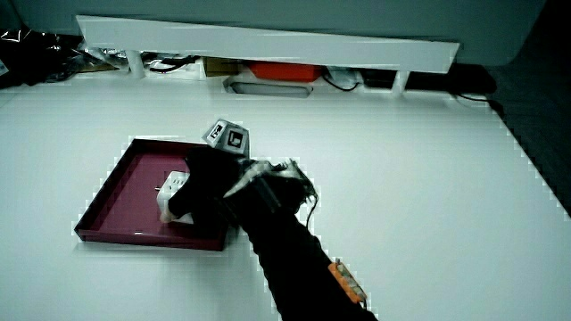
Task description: Pick socket
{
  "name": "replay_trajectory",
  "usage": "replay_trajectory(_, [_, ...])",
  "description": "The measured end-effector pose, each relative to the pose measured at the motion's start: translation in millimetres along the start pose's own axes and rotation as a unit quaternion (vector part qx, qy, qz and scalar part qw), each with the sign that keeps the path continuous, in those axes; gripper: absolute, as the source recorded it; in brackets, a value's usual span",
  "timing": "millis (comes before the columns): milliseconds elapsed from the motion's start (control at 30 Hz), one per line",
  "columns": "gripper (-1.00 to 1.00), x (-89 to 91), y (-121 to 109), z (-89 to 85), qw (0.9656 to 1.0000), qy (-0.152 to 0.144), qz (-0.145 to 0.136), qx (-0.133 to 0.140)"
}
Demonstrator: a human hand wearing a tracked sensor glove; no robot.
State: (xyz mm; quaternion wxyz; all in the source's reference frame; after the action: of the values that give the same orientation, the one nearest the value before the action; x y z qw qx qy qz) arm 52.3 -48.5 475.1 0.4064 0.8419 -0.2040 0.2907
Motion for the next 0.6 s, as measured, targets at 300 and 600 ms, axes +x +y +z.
replay_trajectory(300, [0.00, 4.0, 12.0, -12.1, 0.9999, 0.009, -0.008, -0.011])
replay_trajectory(600, [0.36, 9.3, 16.2, -17.0, 0.9998, 0.018, -0.009, 0.001])
